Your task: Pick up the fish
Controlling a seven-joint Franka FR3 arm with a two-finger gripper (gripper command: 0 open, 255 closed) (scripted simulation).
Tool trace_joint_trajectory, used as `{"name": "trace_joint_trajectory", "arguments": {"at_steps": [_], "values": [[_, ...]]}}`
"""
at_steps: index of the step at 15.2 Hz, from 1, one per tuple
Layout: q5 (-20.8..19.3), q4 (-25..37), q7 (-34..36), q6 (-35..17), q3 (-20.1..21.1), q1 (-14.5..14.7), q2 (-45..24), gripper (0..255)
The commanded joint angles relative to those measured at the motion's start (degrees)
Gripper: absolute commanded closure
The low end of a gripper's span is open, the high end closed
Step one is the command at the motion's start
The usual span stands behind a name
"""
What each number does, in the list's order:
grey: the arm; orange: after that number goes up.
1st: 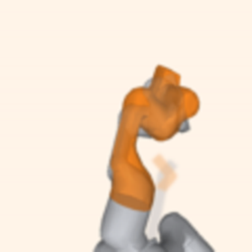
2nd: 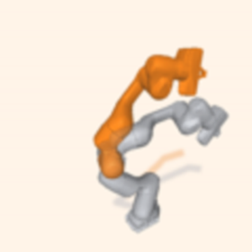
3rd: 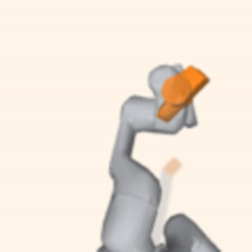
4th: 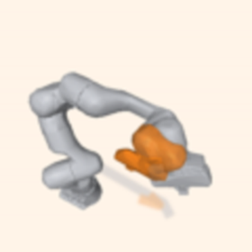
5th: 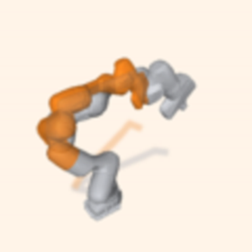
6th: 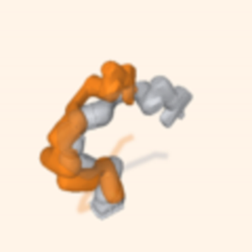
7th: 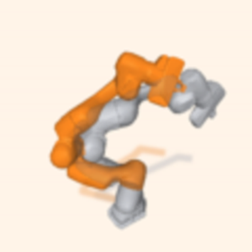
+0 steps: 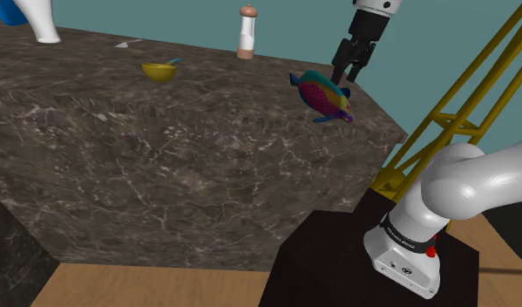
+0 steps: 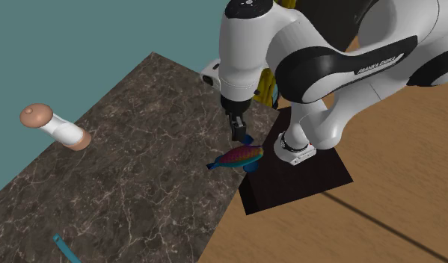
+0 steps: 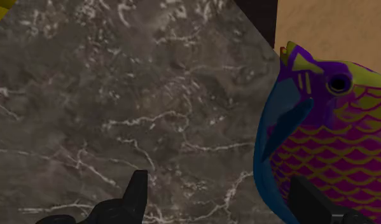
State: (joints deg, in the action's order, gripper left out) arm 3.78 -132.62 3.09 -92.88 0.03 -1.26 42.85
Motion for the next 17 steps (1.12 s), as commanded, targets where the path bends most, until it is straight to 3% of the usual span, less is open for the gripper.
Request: {"name": "trace_joint_trajectory", "arguments": {"at_steps": [1,6,16,17], "values": [[0.0,0.0,0.0,0.0,0.0,0.0,0.0,0],[13.16,-4.57,29.59,0.02,4.69,-8.1,13.06,0],[13.9,-11.61,28.44,-4.48,5.33,-8.09,15.47,0],[13.93,-11.66,28.47,-4.51,5.37,-8.08,15.5,255]]}}
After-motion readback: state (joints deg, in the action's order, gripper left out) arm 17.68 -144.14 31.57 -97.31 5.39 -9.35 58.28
